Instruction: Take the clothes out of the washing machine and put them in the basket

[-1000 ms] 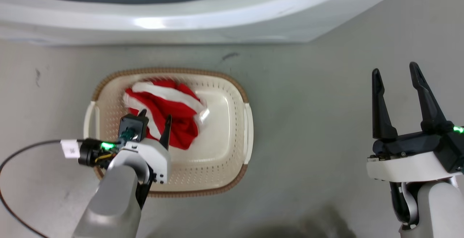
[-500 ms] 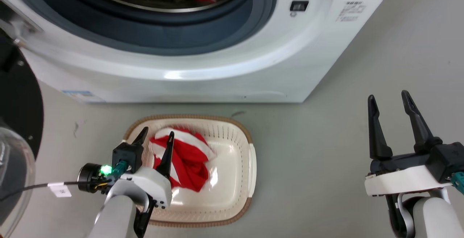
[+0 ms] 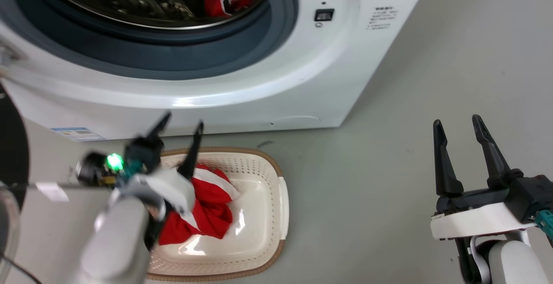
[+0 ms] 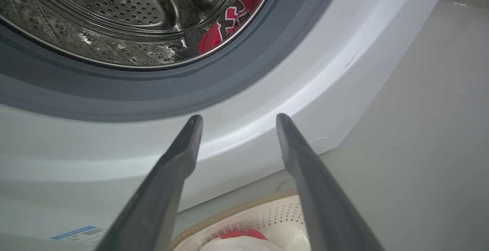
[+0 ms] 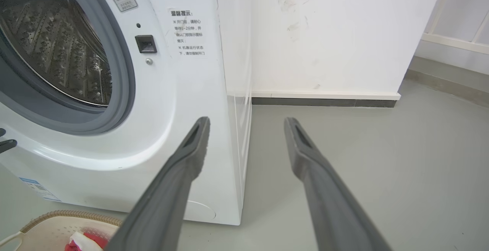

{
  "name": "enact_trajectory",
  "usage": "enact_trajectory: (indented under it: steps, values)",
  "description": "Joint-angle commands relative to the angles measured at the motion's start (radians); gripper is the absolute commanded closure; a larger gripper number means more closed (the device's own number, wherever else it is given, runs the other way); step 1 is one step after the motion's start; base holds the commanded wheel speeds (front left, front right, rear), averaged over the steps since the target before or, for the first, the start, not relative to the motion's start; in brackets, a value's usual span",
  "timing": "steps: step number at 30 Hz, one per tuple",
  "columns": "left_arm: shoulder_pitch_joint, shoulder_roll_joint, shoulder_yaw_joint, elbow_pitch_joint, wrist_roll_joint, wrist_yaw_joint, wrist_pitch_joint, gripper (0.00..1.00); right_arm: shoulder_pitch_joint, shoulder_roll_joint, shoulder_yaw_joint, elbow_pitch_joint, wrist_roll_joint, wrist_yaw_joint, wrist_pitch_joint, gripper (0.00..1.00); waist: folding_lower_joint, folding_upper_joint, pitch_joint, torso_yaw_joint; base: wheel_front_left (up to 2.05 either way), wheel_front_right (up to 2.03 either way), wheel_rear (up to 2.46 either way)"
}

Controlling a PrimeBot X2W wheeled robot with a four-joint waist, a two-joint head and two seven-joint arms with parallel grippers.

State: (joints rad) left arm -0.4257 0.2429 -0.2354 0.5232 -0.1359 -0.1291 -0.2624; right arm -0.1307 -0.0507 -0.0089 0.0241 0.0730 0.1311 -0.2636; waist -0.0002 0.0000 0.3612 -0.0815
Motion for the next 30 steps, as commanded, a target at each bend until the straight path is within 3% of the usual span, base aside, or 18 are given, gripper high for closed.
enact_trajectory:
  steps: [1,6,12,17,24,30]
  values:
    - [-0.064,0.034,-0.022,0.002,-0.027,0.000,0.016,0.00,0.001,0.001,0.004,-0.006,0.009,-0.001,-0.002,0.00,0.0002,0.0000,0.042,-0.039,0.00,0.00,0.00]
    - [-0.268,0.122,-0.092,-0.013,-0.137,-0.001,0.129,0.00,-0.020,0.001,0.008,-0.018,0.035,-0.001,-0.002,0.00,0.0002,0.0000,0.123,-0.094,0.00,0.00,0.00]
    - [-0.573,0.254,-0.215,0.014,-0.249,-0.001,0.407,0.00,-0.052,0.001,0.028,-0.029,0.070,-0.001,-0.002,0.00,0.0002,0.0000,0.233,-0.164,0.00,0.00,0.00]
    - [-0.814,0.317,-0.250,0.092,-0.327,0.000,0.603,0.00,-0.064,0.001,0.081,-0.044,0.114,-0.001,-0.002,0.00,0.0002,0.0000,0.320,-0.238,0.00,0.00,0.00]
    - [-1.013,0.327,-0.201,0.220,-0.411,0.005,0.776,0.00,-0.055,0.002,0.135,-0.060,0.158,-0.001,-0.002,0.00,0.0002,0.0000,0.393,-0.318,0.00,0.00,0.00]
    - [-1.110,0.369,-0.220,0.310,-0.390,0.018,0.893,0.00,-0.038,0.002,0.183,-0.067,0.191,-0.001,-0.002,0.00,0.0002,0.0000,0.435,-0.377,0.00,0.00,0.00]
